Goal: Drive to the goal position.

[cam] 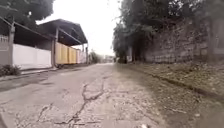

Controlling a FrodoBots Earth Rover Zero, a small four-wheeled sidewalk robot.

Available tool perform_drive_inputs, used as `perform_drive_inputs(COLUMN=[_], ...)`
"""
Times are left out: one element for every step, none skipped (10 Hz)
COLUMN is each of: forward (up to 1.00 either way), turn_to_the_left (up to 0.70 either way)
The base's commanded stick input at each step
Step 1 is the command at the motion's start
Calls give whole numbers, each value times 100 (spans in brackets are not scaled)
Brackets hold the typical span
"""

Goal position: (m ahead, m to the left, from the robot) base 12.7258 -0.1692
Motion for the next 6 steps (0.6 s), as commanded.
perform_drive_inputs(forward=[70,70,70,70,70,70], turn_to_the_left=[0,0,0,0,0,0])
